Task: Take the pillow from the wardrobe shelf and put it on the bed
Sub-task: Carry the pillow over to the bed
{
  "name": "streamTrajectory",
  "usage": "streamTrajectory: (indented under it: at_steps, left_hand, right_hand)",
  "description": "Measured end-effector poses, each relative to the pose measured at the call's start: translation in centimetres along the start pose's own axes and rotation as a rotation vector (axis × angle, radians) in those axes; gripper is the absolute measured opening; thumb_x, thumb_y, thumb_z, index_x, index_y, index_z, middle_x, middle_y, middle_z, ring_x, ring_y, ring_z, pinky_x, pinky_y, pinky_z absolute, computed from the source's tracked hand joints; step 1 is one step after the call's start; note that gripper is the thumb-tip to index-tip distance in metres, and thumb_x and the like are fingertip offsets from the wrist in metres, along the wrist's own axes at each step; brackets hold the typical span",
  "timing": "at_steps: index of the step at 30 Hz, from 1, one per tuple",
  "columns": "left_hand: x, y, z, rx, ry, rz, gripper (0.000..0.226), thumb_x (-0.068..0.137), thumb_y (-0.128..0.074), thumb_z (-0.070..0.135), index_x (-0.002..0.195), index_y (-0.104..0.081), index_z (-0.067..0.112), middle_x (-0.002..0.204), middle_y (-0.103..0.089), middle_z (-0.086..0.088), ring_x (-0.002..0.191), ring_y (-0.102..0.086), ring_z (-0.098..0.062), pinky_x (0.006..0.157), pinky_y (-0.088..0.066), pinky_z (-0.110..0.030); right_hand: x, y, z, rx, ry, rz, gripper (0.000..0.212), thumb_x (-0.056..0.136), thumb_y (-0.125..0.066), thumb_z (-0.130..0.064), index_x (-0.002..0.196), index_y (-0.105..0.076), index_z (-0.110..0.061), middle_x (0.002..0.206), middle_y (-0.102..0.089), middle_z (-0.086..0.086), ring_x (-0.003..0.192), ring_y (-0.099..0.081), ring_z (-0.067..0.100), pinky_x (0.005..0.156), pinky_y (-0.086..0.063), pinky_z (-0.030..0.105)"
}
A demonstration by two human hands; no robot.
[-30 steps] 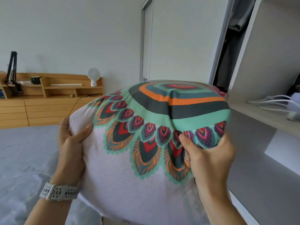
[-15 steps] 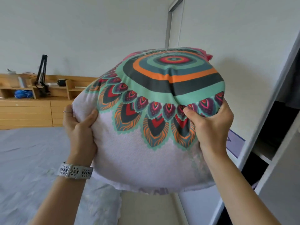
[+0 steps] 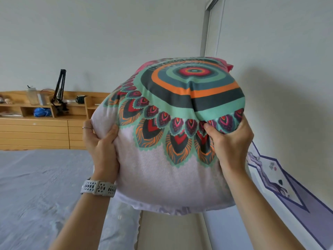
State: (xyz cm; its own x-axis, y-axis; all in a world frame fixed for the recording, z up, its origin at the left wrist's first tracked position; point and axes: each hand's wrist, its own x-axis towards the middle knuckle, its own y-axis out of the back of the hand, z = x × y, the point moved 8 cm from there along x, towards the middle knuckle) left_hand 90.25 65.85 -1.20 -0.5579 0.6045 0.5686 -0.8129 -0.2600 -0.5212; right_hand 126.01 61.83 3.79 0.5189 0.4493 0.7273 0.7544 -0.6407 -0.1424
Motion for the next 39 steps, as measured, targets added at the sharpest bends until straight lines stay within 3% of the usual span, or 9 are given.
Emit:
streamTrajectory:
  at_steps: [4,8,12,18,26,33,39]
  left_hand:
    - [1.5,-2.8,-3.5,0.037,-0.028,0.018,0.028,0.080,-0.071,0.005,0.091,-0.057,0.026,0.094,-0.071,0.005,0.091,-0.068,-0.017,0.078,-0.058,-0.034]
    - [3.3,-2.8,-6.5,0.104,-0.025,0.070,0.025,0.081,-0.070,0.006,0.092,-0.056,0.023,0.100,-0.066,-0.005,0.091,-0.066,-0.020,0.080,-0.058,-0.039]
    - [5.9,-1.6,-8.9,0.169,-0.042,0.126,0.025,0.082,-0.070,0.006,0.098,-0.056,0.018,0.101,-0.065,-0.005,0.092,-0.065,-0.018,0.082,-0.058,-0.040]
    - [11.8,0.3,-13.5,0.225,-0.101,0.164,0.025,0.082,-0.069,0.007,0.090,-0.057,0.027,0.085,-0.070,0.020,0.083,-0.066,-0.002,0.073,-0.056,-0.023]
    - [21.5,1.6,-20.0,0.289,-0.159,0.200,0.030,0.082,-0.067,0.004,0.081,-0.049,0.027,0.073,-0.061,0.031,0.070,-0.056,0.010,0.066,-0.050,-0.013]
    - [27.9,2.5,-25.7,0.352,-0.136,0.250,0.029,0.080,-0.069,0.008,0.082,-0.053,0.031,0.078,-0.063,0.026,0.073,-0.060,0.007,0.067,-0.052,-0.016]
    - [30.4,3.8,-29.7,0.463,-0.116,0.385,0.027,0.080,-0.070,0.010,0.082,-0.055,0.032,0.089,-0.060,0.008,0.078,-0.060,-0.002,0.074,-0.052,-0.030]
  right_hand:
    - [3.6,-3.0,5.1,0.017,-0.030,-0.049,0.048,0.057,-0.083,-0.025,0.101,-0.068,-0.017,0.088,-0.074,-0.007,0.081,-0.070,0.012,0.079,-0.058,0.039]
    - [5.4,-7.2,9.2,0.055,-0.066,-0.121,0.049,0.057,-0.084,-0.025,0.103,-0.068,-0.017,0.089,-0.074,-0.007,0.084,-0.071,0.013,0.080,-0.058,0.042]
    - [6.3,-12.4,12.4,0.099,-0.095,-0.185,0.051,0.056,-0.082,-0.029,0.104,-0.069,-0.017,0.091,-0.075,-0.004,0.084,-0.071,0.010,0.078,-0.059,0.038]
    - [7.6,-21.7,16.9,0.151,-0.111,-0.240,0.049,0.056,-0.084,-0.026,0.102,-0.067,-0.025,0.091,-0.074,-0.008,0.086,-0.072,0.015,0.080,-0.059,0.044]
    - [10.8,-33.6,21.9,0.212,-0.125,-0.274,0.048,0.055,-0.084,-0.026,0.100,-0.068,-0.024,0.088,-0.074,-0.012,0.084,-0.071,0.011,0.080,-0.059,0.043]
    - [12.7,-42.8,27.3,0.254,-0.158,-0.333,0.046,0.056,-0.086,-0.027,0.097,-0.065,-0.033,0.084,-0.070,-0.030,0.080,-0.069,-0.002,0.075,-0.059,0.030]
    - [13.7,-51.1,32.2,0.281,-0.189,-0.478,0.047,0.055,-0.084,-0.031,0.099,-0.066,-0.026,0.086,-0.072,-0.013,0.082,-0.069,0.011,0.076,-0.057,0.034]
